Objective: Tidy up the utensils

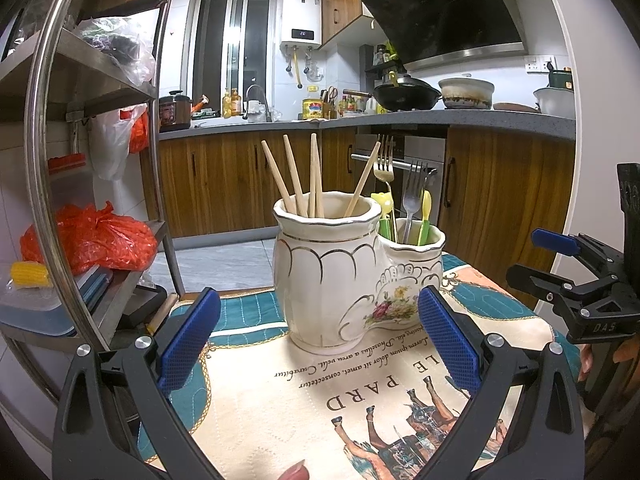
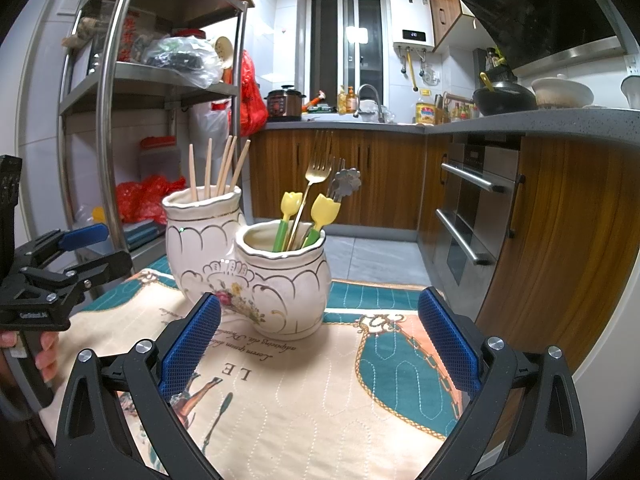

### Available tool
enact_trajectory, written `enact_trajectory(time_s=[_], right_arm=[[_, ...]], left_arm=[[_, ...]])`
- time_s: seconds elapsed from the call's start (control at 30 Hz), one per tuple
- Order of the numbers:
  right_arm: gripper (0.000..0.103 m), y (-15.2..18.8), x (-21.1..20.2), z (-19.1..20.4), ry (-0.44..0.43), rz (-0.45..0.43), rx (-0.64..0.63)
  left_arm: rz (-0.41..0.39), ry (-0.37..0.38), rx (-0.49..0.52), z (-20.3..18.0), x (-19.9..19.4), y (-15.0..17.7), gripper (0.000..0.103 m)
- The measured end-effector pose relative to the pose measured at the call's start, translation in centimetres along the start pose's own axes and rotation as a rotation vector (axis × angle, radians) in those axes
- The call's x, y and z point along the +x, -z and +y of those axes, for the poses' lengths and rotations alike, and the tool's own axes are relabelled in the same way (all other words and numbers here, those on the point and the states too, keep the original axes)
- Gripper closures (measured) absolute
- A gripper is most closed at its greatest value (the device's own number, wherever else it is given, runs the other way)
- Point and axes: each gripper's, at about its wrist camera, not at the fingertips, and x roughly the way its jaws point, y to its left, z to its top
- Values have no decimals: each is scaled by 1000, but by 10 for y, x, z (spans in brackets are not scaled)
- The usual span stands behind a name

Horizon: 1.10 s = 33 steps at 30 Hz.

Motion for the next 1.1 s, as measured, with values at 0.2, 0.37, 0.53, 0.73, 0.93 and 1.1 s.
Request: enact_trajectory(time_s=[0.2, 0.37, 0.53, 0.73, 0.93, 1.1], right_arm=[[5, 0, 0, 0, 0, 2, -1], [5, 0, 0, 0, 0, 0, 0], [5, 0, 0, 0, 0, 1, 0], [5, -1, 0, 0, 0, 2, 0], [5, -1, 0, 0, 0, 1, 0], [5, -1, 0, 0, 0, 2, 0]], left_arm=[[9, -5, -8, 1, 2, -1, 6], [9, -6, -8, 1, 2, -1, 6], [10, -7, -8, 2, 2, -1, 6], [11, -8, -6, 2, 2, -1, 6], [10, -8, -7, 1, 2, -1, 6], [9, -8, -6, 1, 2, -1, 6]])
